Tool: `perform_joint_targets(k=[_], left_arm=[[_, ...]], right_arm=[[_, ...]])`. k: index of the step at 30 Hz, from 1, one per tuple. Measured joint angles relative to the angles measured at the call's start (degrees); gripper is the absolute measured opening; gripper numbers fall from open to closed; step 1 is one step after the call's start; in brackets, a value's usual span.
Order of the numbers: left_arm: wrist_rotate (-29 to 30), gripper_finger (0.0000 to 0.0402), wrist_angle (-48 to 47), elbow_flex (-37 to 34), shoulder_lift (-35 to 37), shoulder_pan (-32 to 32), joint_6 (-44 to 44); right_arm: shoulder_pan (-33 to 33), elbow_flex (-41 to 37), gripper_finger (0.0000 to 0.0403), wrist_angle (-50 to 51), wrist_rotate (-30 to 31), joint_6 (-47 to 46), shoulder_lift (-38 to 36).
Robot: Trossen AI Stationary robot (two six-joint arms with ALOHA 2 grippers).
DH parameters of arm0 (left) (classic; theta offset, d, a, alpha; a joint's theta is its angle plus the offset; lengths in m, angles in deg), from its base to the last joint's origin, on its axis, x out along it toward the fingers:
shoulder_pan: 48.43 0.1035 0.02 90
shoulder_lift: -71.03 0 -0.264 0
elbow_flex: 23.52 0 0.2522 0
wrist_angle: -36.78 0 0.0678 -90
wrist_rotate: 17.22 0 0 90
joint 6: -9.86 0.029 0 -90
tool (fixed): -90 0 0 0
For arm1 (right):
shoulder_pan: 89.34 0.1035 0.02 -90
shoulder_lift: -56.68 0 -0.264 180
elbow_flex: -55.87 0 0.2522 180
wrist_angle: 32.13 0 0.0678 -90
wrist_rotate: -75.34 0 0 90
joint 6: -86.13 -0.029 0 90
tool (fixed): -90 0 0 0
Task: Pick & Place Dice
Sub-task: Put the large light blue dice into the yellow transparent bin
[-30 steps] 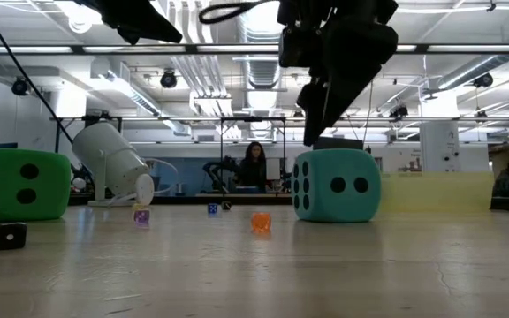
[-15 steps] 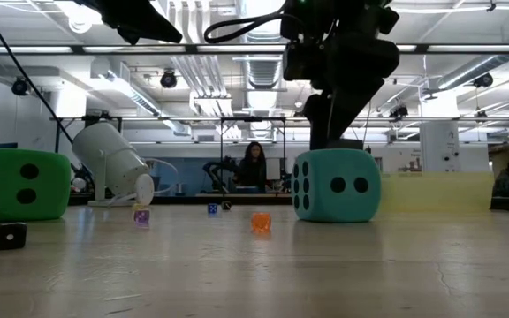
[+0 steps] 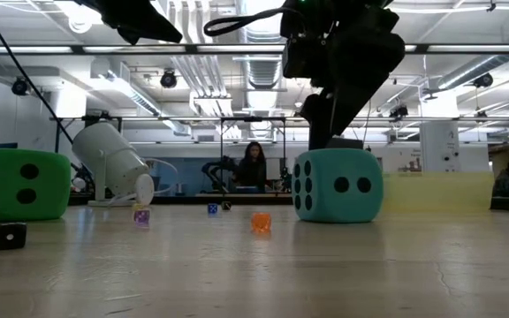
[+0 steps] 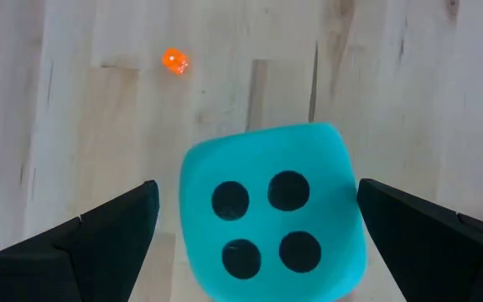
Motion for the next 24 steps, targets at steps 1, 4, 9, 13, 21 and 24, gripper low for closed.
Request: perform_joint_targets(k=[1,4,9,13,21,24], left_arm=[[0.00,0.0012,0.01,0.00,0.01,-0.02,0.00],[0.00,0.0012,0.02,0.00,0.02,-0.02,0.00],[0.00,0.0012,0.07,0.00,0.02,-0.02,0.00],[0.00,0.0012,0.13,0.00,0.02,-0.02,0.00],[0.00,0.0012,0.12,0.00,0.02,-0.02,0.00],[0.00,0.0012,0.11,0.00,0.02,0.00,0.00]], right_arm=[[0.00,-0.14,0.0400,-0.07,0.15,0.06,0.00],[-0.03,-0.75,0.0400,0.11,3.11,0.49,0.00],[-0.04,-1.08,0.0400,0.15,4.03,0.89,0.00],[0.40,-1.17,0.0400,0.46,3.93,1.90,0.00],[0.44,-1.00,0.0400,1.32,3.46,2.14,0.00],[0.48,-0.95,0.0400,1.44,3.46,2.93,0.00]])
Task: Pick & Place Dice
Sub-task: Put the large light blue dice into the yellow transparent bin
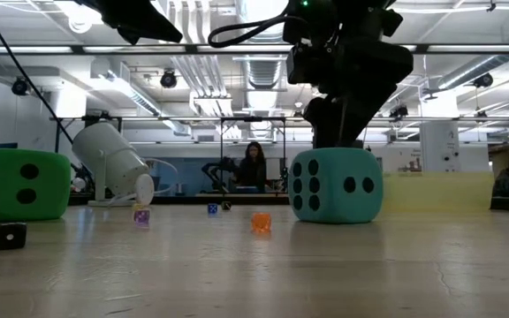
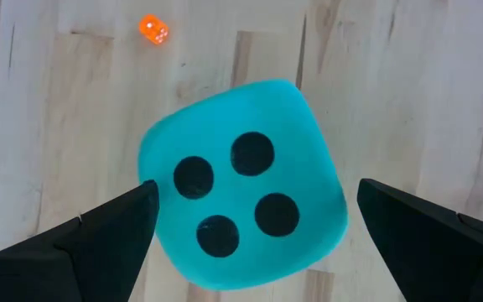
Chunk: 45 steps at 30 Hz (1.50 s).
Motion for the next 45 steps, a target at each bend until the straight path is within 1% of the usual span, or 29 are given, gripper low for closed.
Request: perform_joint_targets(k=[7,11,16,19,25,33,45], left_arm=[[0.00,0.0012,-0.01,0.00,0.00,-0.01,0.00],[0.00,0.0012,-0.02,0.00,0.00,-0.01,0.00],[0.00,0.0012,-0.07,0.00,0.00,-0.01,0.00],[0.00,0.0012,-0.07,0.00,0.00,0.01,0.00],[0.02,0.0012,-0.07,0.00,0.00,0.01,0.00],[0.02,0.0012,-0.07,0.00,0.02,0.01,0.00],[0.02,0.0012,-0.11,0.00,0.01,0.01,0.01]], right_arm=[[0.00,0.00,0.0400,0.06,-0.10,4.50,-0.06],[-0.02,0.00,0.0400,0.27,-2.69,7.77,-0.24],[0.39,0.00,0.0400,0.28,-3.45,11.75,-0.79],[0.60,0.00,0.0400,0.41,-3.31,13.80,-0.83],[1.03,-0.41,0.0400,0.49,-0.83,18.61,-0.39],[1.03,-0.46,0.0400,0.29,-0.81,20.54,-0.26],[1.03,-0.44,0.0400,-1.65,-1.03,22.21,3.46]])
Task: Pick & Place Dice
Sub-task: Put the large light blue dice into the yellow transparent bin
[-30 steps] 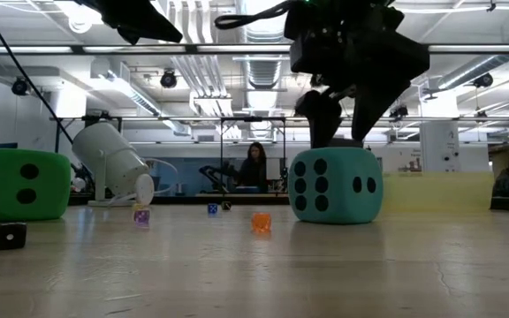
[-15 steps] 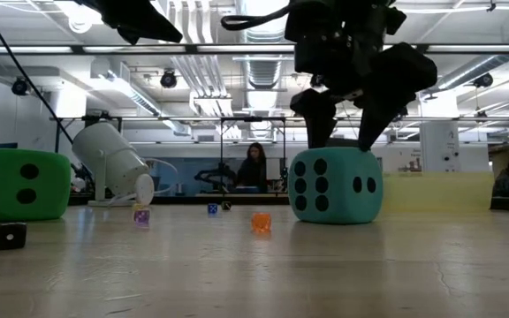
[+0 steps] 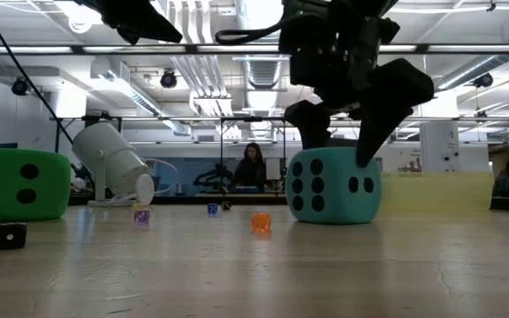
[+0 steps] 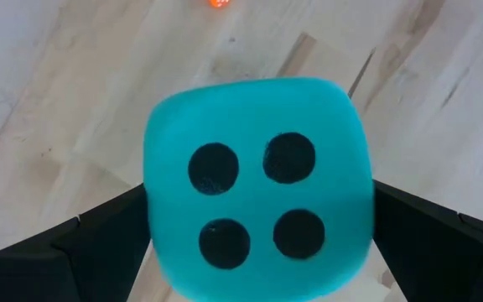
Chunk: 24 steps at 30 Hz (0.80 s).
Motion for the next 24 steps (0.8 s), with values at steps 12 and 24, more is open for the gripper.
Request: perform_joint_targets(k=[12,24], left_arm=[[0.00,0.0012,0.02,0.00,0.01,0.00,0.00],[0.00,0.0012,0.04,-0.02,0.00,0.00,-0.01]], right_arm=[[-0.04,-0.20,0.0400,-0.55,0.44,-3.50,2.00],[0.07,-0.15,0.0400,-1.11,0.33,-4.19,2.00]])
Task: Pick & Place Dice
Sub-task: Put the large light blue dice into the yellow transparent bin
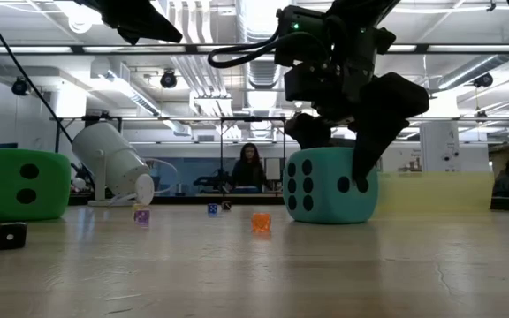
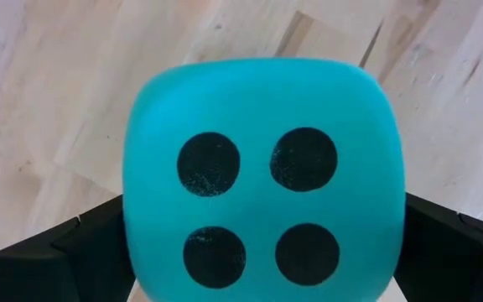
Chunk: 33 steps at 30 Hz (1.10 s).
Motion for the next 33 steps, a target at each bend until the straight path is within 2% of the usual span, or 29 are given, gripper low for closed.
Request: perform_joint_targets(k=[10,18,29,33], left_arm=[[0.00,0.0012,0.02,0.00,0.01,0.00,0.00],[-0.01,0.0012,0.07,0.02,0.01,0.00,0.00],[0.00,0.0012,0.04,0.00,-0.01,0.00,0.00],[0.00,0.0012,0.02,0.00,-0.01,0.00,0.00]], right_arm=[[0.69,0.07,0.0399,-0.97,-0.04,-1.06,0.67],[1.03,0.26,0.0354,-2.11,-0.22,-1.06,2.52],[1.03,1.61,0.0353,-1.86,-0.20,-4.28,0.05],[0.73,3.40,0.0352,1.40,-0.14,-5.60,-0.73]])
